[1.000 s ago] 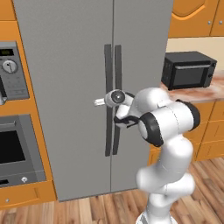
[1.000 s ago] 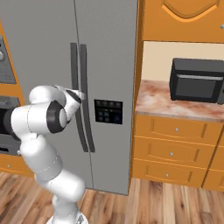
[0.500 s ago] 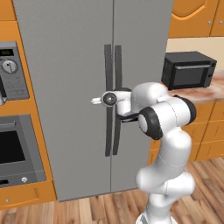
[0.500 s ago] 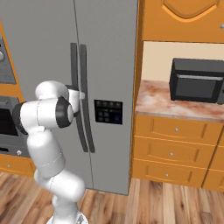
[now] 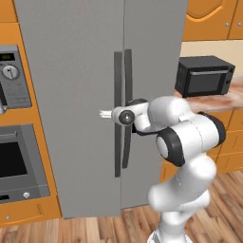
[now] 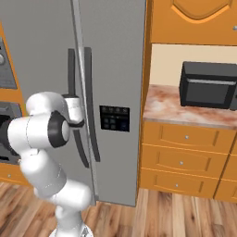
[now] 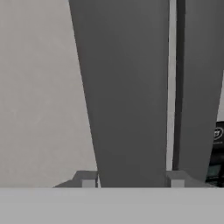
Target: Take the lemon wedge from the fridge and place it on the plate with fish on the dining counter.
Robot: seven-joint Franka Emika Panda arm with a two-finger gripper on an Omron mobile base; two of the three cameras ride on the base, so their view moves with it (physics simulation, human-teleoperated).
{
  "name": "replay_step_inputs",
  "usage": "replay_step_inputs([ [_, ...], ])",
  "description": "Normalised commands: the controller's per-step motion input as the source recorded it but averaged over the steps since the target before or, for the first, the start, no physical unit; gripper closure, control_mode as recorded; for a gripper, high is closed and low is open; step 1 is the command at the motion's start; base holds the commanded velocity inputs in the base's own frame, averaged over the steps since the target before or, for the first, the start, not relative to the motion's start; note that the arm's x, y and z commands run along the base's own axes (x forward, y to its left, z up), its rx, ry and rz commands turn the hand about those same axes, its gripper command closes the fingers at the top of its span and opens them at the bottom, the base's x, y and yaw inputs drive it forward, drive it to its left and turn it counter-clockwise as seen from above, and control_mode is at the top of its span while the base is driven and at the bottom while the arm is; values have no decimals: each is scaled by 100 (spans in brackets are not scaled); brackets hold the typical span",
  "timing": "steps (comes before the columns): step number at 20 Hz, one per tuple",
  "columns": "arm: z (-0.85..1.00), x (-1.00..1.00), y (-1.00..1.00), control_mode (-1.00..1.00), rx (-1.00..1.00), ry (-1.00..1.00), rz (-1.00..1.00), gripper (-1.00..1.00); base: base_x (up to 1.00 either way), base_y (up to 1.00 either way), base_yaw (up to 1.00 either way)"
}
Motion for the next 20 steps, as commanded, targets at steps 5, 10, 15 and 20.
replay_step_inputs([
  [5,50,-69,92,-100,34,0,-1,100,0,0,0],
  [10,87,-79,90,-100,20,1,-3,-100,0,0,0],
  [15,100,-85,68,-100,3,22,0,-100,0,0,0],
  [20,46,-10,13,-100,-2,11,-1,-100,0,0,0],
])
